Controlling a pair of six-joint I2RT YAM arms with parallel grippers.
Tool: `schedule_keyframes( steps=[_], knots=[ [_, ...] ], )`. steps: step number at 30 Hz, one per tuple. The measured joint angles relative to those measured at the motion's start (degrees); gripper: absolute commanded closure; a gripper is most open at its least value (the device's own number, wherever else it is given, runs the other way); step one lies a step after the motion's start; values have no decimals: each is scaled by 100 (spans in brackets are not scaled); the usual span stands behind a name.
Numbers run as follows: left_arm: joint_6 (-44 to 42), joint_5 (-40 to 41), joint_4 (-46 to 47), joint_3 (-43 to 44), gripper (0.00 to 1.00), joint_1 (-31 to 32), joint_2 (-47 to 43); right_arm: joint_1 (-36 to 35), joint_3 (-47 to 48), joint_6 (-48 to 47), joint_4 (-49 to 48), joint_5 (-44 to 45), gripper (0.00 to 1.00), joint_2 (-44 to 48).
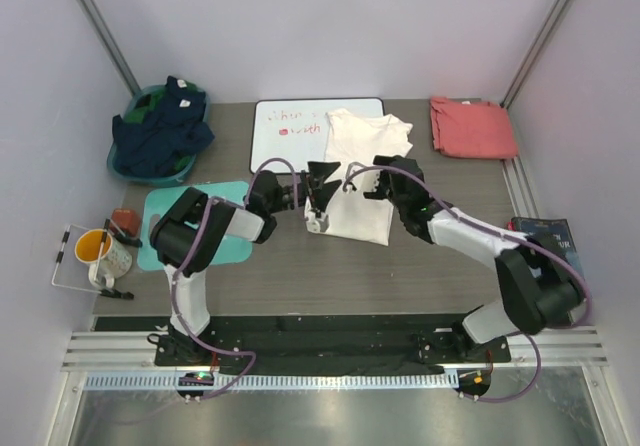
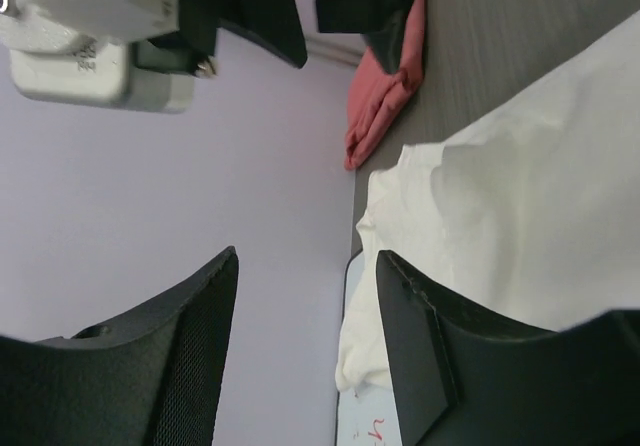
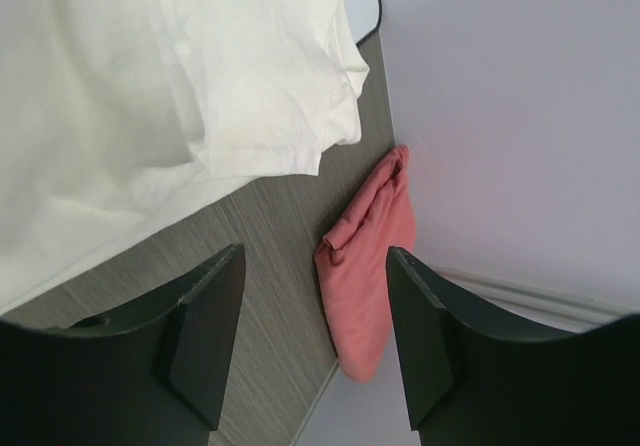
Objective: Fold and stack the t-shirts
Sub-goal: Fold the tshirt
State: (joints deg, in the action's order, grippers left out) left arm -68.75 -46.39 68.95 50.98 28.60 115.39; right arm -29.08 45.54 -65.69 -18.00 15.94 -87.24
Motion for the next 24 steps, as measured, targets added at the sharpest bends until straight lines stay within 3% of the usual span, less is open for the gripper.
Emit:
schedule_keyframes(
  steps=[5, 13, 24],
  knots=[
    [-170, -699, 50, -1373, 44, -20, -1150, 4, -234, 7, 1460, -1187, 36, 1290],
    [-715, -1196, -55, -2024, 44, 59, -1233, -48, -772, -212, 3383, -2608, 36, 1816],
    [-1154, -1252, -269, -2011, 50, 107, -962, -205, -1060, -350, 3807, -3182, 37, 1764]
  ],
)
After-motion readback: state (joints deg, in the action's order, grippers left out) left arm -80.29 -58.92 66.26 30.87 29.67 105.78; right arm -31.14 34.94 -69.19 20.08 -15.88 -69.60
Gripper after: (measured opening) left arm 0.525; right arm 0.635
